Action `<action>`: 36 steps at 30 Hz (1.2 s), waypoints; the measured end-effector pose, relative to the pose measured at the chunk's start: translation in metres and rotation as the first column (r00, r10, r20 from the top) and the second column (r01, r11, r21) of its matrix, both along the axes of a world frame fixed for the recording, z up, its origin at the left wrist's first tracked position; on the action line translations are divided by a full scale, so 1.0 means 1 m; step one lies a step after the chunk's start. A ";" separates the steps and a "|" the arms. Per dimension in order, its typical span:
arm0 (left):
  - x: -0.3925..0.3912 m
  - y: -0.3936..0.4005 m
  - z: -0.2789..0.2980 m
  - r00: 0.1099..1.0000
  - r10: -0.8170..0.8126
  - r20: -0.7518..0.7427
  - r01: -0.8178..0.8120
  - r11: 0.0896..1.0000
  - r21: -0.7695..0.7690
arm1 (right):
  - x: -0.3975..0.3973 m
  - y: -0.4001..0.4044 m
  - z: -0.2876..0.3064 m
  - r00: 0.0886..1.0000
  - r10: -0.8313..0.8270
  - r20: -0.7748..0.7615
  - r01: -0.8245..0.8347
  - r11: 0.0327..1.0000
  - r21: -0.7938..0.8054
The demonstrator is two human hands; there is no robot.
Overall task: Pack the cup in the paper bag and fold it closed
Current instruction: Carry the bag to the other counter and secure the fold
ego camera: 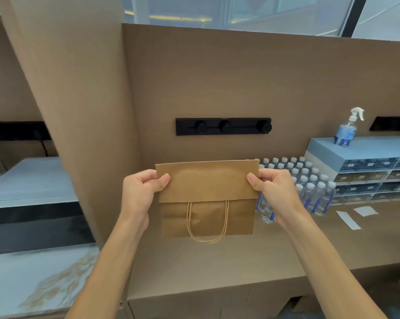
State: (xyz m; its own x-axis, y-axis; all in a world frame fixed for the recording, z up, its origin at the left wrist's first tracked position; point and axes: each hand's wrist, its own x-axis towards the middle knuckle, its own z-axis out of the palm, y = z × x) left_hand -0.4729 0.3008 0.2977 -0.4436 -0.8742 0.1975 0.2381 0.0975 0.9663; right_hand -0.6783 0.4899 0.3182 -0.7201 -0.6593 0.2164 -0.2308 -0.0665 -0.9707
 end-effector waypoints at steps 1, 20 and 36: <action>-0.011 -0.007 -0.003 1.000 -0.005 0.007 0.005 1.000 0.012 | -0.010 -0.006 -0.003 1.000 -0.002 0.005 0.002 1.000 0.010; -0.113 -0.091 -0.132 0.957 -0.034 0.287 0.000 0.993 0.116 | -0.144 -0.094 -0.140 0.991 0.130 0.004 -0.124 0.931 0.343; -0.122 -0.065 -0.265 0.693 -0.048 0.719 -0.089 0.984 0.151 | -0.157 -0.095 -0.279 0.962 0.148 0.231 -0.267 0.694 0.668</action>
State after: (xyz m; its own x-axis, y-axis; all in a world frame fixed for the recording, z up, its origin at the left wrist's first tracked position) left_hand -0.5945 0.2355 0.0324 -0.3709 -0.8728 -0.3173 -0.5349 -0.0785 0.8412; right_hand -0.8354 0.3950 0.0395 -0.5298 -0.7165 -0.4537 -0.1445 0.6034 -0.7842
